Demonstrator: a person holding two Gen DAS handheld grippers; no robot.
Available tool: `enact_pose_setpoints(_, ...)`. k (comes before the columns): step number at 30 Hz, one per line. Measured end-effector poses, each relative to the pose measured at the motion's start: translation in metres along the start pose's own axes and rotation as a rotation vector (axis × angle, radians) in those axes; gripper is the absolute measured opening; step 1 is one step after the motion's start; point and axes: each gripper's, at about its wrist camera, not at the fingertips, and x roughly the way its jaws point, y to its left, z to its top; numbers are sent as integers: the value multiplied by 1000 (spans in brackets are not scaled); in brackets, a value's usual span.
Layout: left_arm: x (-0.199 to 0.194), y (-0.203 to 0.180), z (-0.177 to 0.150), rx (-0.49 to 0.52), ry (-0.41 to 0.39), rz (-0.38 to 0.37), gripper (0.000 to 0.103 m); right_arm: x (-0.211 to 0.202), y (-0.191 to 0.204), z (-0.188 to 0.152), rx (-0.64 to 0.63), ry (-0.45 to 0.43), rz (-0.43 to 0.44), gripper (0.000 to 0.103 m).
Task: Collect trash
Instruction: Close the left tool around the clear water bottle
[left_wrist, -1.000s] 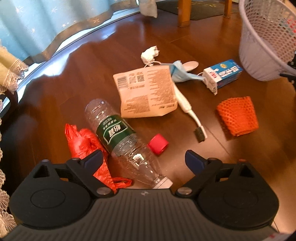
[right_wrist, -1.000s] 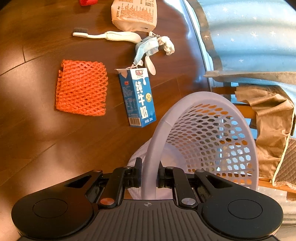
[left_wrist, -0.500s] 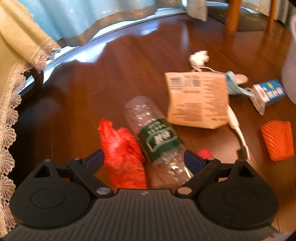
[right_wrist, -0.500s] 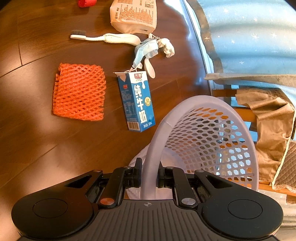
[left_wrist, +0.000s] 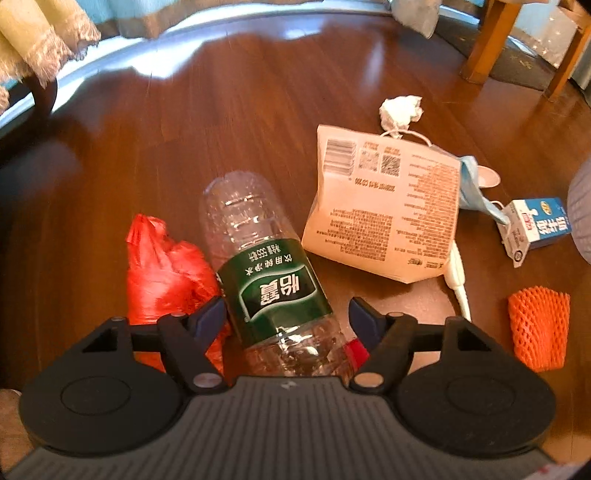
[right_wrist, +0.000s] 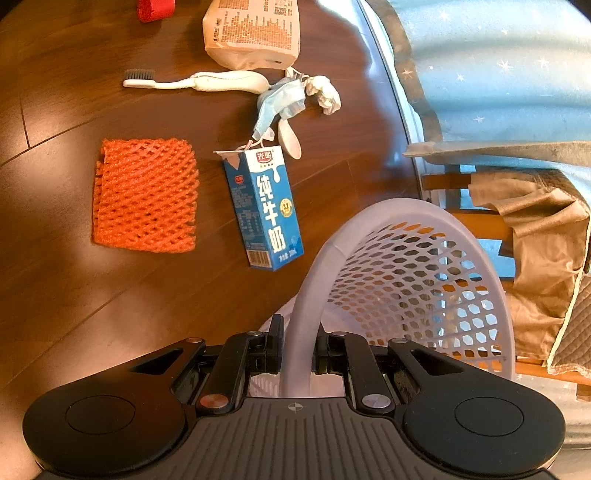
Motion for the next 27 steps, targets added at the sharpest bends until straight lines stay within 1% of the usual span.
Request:
enact_pose_setpoints(2, 7, 1, 2, -5, 10, 7, 64, 0, -1, 0, 3, -2, 1, 10)
enact_pose_setpoints(7, 21, 4, 6, -30, 40, 18, 62, 1, -2, 1, 8, -6, 5, 10)
enact_pose_setpoints(15, 29, -3, 7, 17, 69, 39, 59, 0, 0, 1, -11, -11, 4, 10)
enact_pose_setpoints(18, 24, -6, 7, 31, 78, 46, 59, 1, 0, 0, -13, -10, 3, 9)
enact_pose_setpoints(22, 13, -4, 6, 5, 93, 41, 58, 1, -1, 1, -10, -8, 3, 10)
enact_pose_setpoints(25, 2, -2, 6, -10, 93, 29, 58, 2, 0, 1, -13, -8, 4, 10)
enact_pose_setpoints(27, -7, -3, 7, 1, 87, 24, 58, 2, 0, 1, -14, -8, 5, 9)
